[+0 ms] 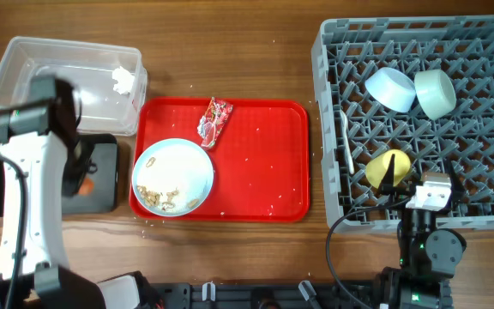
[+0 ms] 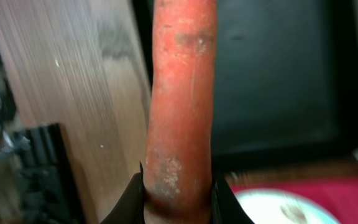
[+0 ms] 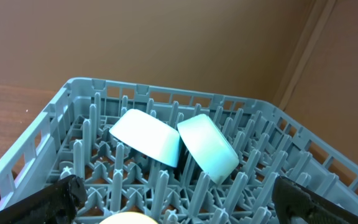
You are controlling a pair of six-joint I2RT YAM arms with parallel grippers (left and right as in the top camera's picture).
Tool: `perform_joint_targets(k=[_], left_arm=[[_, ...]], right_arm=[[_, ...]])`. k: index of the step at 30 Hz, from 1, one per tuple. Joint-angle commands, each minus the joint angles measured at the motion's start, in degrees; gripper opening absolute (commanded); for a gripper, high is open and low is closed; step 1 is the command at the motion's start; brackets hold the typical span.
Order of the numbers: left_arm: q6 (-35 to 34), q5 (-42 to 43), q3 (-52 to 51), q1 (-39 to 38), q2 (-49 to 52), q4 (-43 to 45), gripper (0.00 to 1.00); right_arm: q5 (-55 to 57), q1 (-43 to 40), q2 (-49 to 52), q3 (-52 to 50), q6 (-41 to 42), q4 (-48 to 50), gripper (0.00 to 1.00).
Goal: Sort waste into correct bins and load items into the dishwasher rack
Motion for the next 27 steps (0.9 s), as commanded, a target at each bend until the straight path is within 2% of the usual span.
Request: perform_joint_targets(k=[1,2,3,5,7,8,14,18,21,25,27], left_arm=[[-5.44,12.31,-14.99,10.43,-0.42,11.67,0.04],[-5.42,14.16,-16.48,11.56,-0.42,13.49,0.06],[-5.09,15.5,-17.46,12.37,-0.42,15.21,0.12],[-1.53,16.63,-17.9,12.94,-0.42,18.14,0.17],[2.36,16.63,-17.88,12.87,-0.42,20.76,0.32],[2.32,16.63,-17.88,12.87,-0.42,20.68,0.43],[4.26,22.23,-15.65,12.87,-0.44,15.96,0.74],[7.13,24.52,-9.53,12.2,-0.7,10.75,0.72],[17.79,31.04,-4.48,7.39,-1.27,11.39,0.68],[35.95,32.57,-1.75,-7.34,-1.22,18.1,0.71],[41.31,27.91,-1.77,-16.7,0.17,23.02,0.73]], right_arm=[[-0.92,-0.24,-0.15,-0.07,-0.33,0.13,1.0],[-0.92,-0.24,-0.15,-0.07,-0.33,0.13,1.0],[-0.92,-0.24,-0.15,-0.07,-0.33,0.13,1.0],[-0.92,-0.24,-0.15,-0.07,-0.33,0.13,1.0],[-0.92,-0.24,-0.15,-0.07,-0.33,0.13,1.0],[-0.9,-0.24,-0.15,-0.07,-0.33,0.13,1.0],[-0.92,-0.24,-0.15,-0.07,-0.35,0.13,1.0],[-0.92,-0.24,-0.15,-0.07,-0.33,0.13,1.0],[-0.92,-0.24,-0.15,-0.07,-0.35,0.13,1.0],[-0.92,-0.24,-0.15,-0.07,-0.33,0.13,1.0],[-0.92,-0.24,-0.15,-0.07,-0.33,0.13,1.0]])
